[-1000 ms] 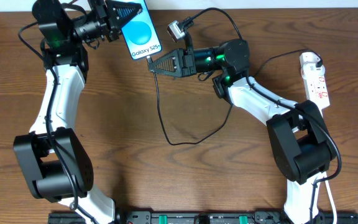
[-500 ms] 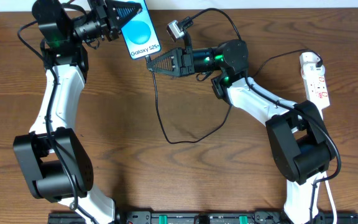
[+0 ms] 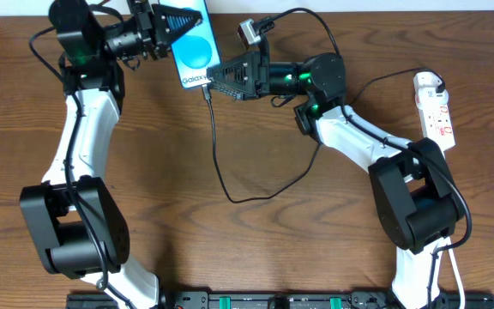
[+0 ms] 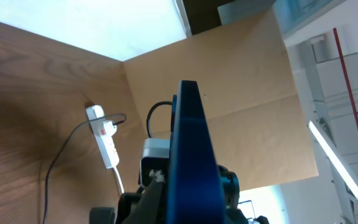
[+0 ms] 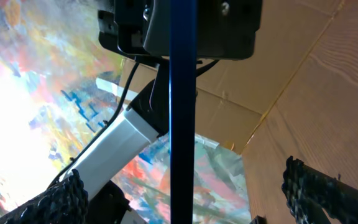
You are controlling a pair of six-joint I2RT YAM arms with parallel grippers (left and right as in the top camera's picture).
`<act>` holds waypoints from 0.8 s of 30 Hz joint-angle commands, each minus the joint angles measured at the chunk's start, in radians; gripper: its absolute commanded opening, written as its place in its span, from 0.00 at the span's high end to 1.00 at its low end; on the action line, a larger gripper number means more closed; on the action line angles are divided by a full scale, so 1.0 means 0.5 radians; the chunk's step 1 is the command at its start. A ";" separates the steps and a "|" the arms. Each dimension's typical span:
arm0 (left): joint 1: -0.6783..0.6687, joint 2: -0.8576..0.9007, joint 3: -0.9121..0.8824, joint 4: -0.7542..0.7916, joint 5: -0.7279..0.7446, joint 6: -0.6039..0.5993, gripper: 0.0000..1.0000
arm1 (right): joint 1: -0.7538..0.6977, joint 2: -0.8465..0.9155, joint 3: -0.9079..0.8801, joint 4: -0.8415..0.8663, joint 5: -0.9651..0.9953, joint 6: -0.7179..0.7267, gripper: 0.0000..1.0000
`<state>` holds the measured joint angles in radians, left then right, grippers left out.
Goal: Plug charger to phone and switch on socket
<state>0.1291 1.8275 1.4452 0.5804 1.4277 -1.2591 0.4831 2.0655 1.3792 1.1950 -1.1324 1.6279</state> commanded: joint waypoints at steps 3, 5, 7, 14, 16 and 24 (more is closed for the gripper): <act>0.101 -0.008 0.027 0.015 0.139 0.011 0.93 | -0.169 -0.004 0.018 -0.058 -0.048 -0.072 0.01; 0.129 -0.008 0.027 0.014 0.169 0.011 0.93 | -0.237 -0.004 0.018 -0.127 -0.060 -0.125 0.01; 0.151 -0.008 0.027 0.008 0.176 0.008 0.92 | -0.299 -0.004 0.018 -0.262 -0.087 -0.233 0.01; 0.162 -0.008 0.027 0.008 0.173 -0.005 0.93 | -0.393 -0.004 0.016 -1.341 -0.202 -0.793 0.04; 0.162 -0.008 0.027 0.008 0.175 -0.005 0.93 | -0.407 -0.004 0.016 -1.661 -0.179 -0.986 0.04; 0.162 -0.008 0.027 0.008 0.175 -0.005 0.93 | -0.487 -0.023 0.016 -2.741 0.042 -1.697 0.12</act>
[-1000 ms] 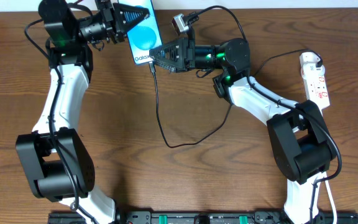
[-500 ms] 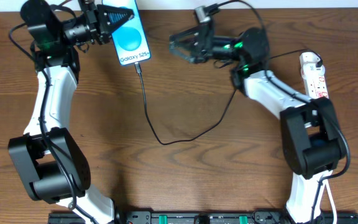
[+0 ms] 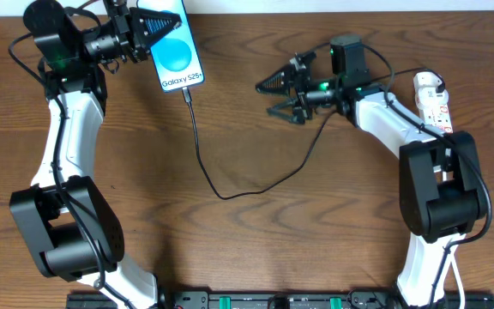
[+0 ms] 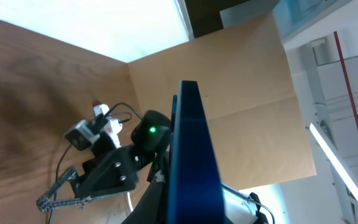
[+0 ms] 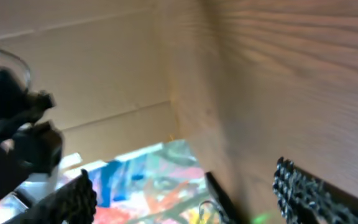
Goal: Plug charger to phone and switch on socket
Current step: 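Open the right gripper, release the connector, and withdraw rightward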
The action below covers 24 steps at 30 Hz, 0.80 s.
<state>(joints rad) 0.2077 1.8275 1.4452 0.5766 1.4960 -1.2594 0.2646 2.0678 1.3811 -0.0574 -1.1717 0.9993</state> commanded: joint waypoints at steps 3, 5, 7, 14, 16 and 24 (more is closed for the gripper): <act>0.005 -0.008 0.027 0.015 0.038 -0.005 0.92 | -0.087 -0.085 0.012 -0.636 0.402 -0.643 0.11; 0.005 -0.008 0.027 0.015 0.038 -0.004 0.92 | -0.111 -0.147 0.012 -0.864 0.608 -0.758 0.11; 0.005 -0.008 0.027 0.015 0.038 -0.004 0.93 | -0.130 -0.227 0.012 -1.001 0.752 -0.859 0.11; -0.096 -0.008 0.027 0.016 0.039 0.023 0.93 | -0.152 -0.625 0.013 -1.418 1.477 -0.983 0.08; -0.148 -0.008 0.027 0.015 0.039 0.063 0.92 | -0.152 -0.730 0.012 -1.495 1.656 -0.983 0.08; -0.315 -0.008 -0.051 -0.149 -0.099 0.349 0.93 | -0.154 -1.095 0.013 -1.650 2.014 -0.984 0.04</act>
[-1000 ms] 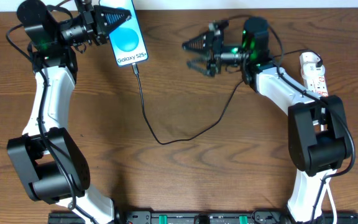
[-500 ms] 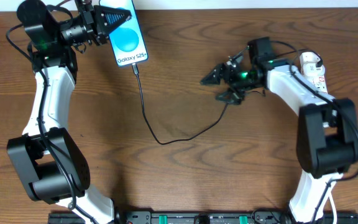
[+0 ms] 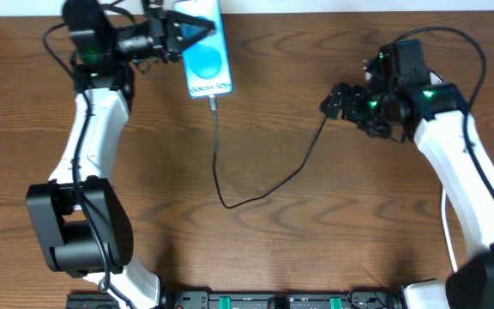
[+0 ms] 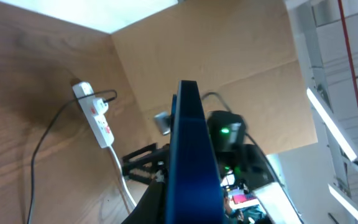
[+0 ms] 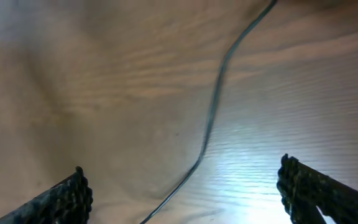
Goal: Plug charger to phone and switch on socket
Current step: 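Open the right gripper, release the connector, and withdraw rightward, then lower the plugged-in phone toward the table with the left gripper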
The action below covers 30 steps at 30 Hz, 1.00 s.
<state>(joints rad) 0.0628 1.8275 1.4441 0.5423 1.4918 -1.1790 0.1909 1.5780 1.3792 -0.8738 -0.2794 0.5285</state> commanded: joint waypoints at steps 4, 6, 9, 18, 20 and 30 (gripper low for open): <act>-0.029 -0.008 -0.130 -0.479 -0.310 0.503 0.93 | -0.007 -0.208 0.017 -0.051 0.233 -0.043 0.02; -0.025 -0.008 -0.164 -0.686 -0.430 0.712 0.92 | -0.007 -0.227 0.016 -0.075 0.233 -0.043 0.01; -0.025 -0.008 -0.196 -0.890 -0.567 0.953 0.93 | -0.005 -0.227 0.016 -0.127 0.232 -0.069 0.01; 0.037 -0.008 -0.198 -0.964 -0.600 1.216 0.93 | -0.004 -0.227 0.016 -0.243 0.233 -0.149 0.01; 0.082 -0.008 -0.198 -0.980 -0.600 1.221 0.93 | -0.004 -0.227 0.016 -0.259 0.233 -0.149 0.01; 0.216 -0.007 -0.198 -1.392 -0.600 1.506 0.93 | 0.020 -0.227 0.016 -0.257 0.230 -0.148 0.01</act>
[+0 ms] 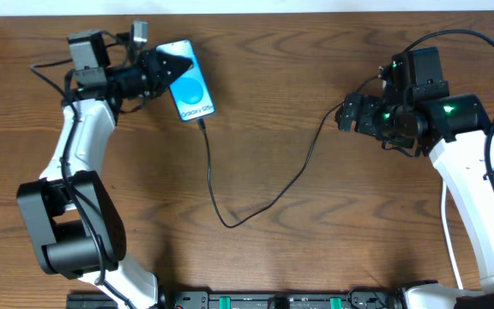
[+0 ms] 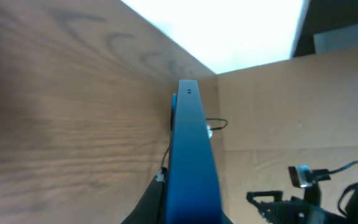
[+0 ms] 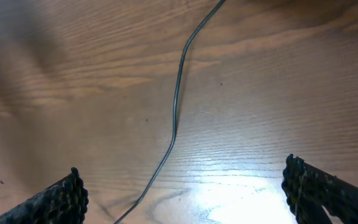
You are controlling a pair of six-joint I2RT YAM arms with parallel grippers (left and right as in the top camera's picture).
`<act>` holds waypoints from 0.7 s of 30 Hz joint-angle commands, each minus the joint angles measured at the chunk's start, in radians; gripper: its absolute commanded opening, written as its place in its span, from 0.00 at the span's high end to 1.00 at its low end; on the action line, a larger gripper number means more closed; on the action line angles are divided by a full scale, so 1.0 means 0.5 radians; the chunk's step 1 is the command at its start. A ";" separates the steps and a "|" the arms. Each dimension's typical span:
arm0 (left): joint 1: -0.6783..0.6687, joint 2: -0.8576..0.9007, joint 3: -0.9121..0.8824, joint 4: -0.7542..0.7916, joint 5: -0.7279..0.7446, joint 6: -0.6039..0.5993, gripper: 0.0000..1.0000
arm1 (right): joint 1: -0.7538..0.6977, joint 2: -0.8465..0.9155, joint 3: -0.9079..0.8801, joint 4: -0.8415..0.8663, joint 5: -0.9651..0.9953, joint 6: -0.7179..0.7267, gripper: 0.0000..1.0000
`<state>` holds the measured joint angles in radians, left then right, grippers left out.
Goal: Plug charger to phone and switch on socket
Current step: 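Lower the plugged-in phone toward the table with the left gripper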
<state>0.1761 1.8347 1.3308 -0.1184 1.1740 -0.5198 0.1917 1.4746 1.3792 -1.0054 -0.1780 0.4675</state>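
The blue phone [image 1: 191, 90], screen up and tilted, is held off the table at the back left, my left gripper [image 1: 163, 69] shut on its top end. In the left wrist view only its blue edge [image 2: 191, 155] shows, running up from between the fingers. The black charger cable [image 1: 217, 184] is plugged into the phone's lower end and loops across the table toward the right arm. My right gripper [image 1: 350, 114] hangs open over the cable on the right; its wrist view shows the cable [image 3: 176, 112] on the wood between wide-spread fingers [image 3: 64, 199]. The socket strip is hidden.
Brown wooden table [image 1: 316, 240] with a white wall along its back edge. The right arm's white link [image 1: 470, 172] covers the right side of the table. A cardboard wall [image 2: 278, 106] stands beyond the table in the left wrist view.
The left gripper has brought the phone left and toward the front from the back edge, now tilted. The right gripper has shifted slightly right, still open over the cable.
First the left gripper held the phone at the back while the open right gripper was at its lower end, cable hanging there. Then the right gripper stood away to the right, then farther right over the cable. The phone stayed held with the cable in it.
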 commanded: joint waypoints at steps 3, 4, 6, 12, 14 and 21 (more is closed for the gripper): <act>-0.037 -0.021 0.029 -0.230 0.013 0.369 0.93 | 0.039 -0.021 0.016 0.024 0.027 -0.025 0.01; -0.046 -0.021 0.029 -0.285 -0.027 0.396 0.92 | 0.045 -0.021 0.016 0.024 0.024 -0.025 0.01; -0.076 -0.021 0.029 -0.409 -0.130 0.452 0.93 | 0.056 -0.021 0.016 0.021 0.023 -0.025 0.01; -0.199 -0.015 0.029 -0.664 -0.395 0.660 0.92 | 0.066 -0.021 0.016 0.021 0.023 -0.026 0.01; -0.249 -0.007 0.029 -0.674 -0.407 0.664 0.93 | 0.066 -0.021 0.016 0.021 0.023 -0.026 0.01; -0.443 0.081 0.029 -0.674 -0.407 0.660 0.92 | 0.066 -0.021 0.015 0.021 0.023 -0.026 0.01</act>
<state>-0.0097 1.8450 1.3308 -0.4526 0.9672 -0.2123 0.2203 1.4746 1.3792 -0.9962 -0.1749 0.4652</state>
